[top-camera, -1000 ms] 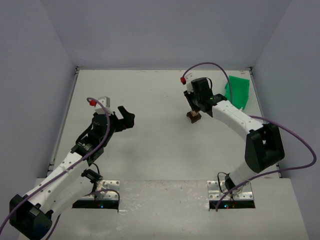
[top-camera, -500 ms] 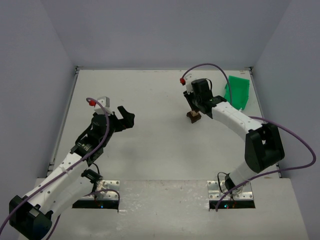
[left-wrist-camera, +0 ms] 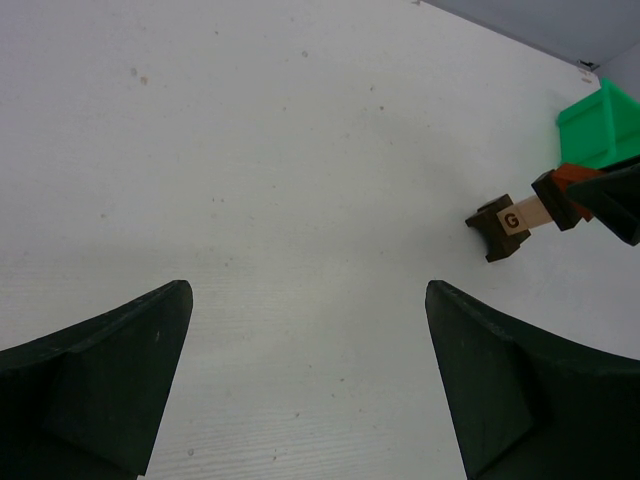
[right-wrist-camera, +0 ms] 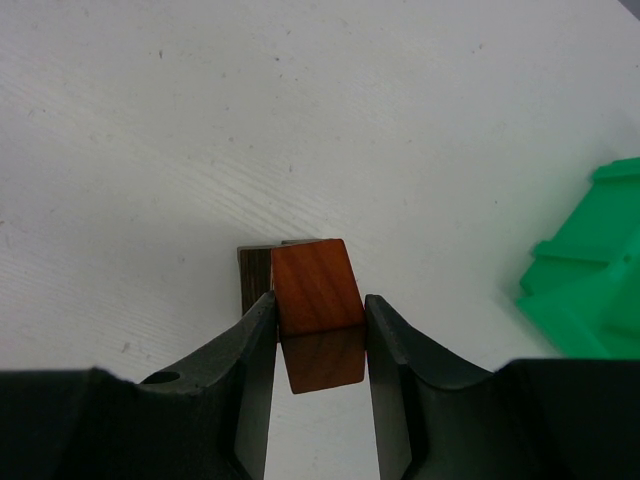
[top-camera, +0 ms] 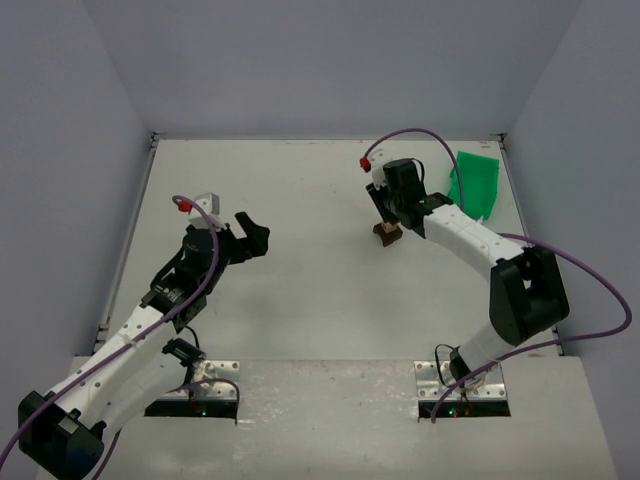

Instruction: Build the wood block tower

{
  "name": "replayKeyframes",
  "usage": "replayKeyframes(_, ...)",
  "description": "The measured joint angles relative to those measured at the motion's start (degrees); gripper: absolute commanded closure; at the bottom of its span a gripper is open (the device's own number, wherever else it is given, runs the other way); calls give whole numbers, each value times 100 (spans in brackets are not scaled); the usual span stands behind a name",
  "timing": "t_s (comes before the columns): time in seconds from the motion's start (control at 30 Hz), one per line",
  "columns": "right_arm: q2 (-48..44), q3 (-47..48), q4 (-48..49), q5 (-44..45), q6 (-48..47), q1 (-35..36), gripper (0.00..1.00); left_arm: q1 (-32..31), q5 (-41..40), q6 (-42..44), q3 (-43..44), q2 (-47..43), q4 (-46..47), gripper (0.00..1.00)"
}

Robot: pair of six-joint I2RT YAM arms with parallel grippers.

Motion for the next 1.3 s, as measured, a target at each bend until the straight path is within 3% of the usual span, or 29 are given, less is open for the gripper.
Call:
replayKeyframes(0.7, 16, -238, 286, -34, 1, -70, 58, 0, 32, 0, 0, 0, 0, 0)
replayKeyframes(0.83, 16, -253, 288, -68, -10, -78, 51, 0, 52, 0, 0, 0, 0, 0)
replayKeyframes(1.3, 14, -283, 287, -92, -46, -100, 44, 0, 79, 0, 0, 0, 0, 0)
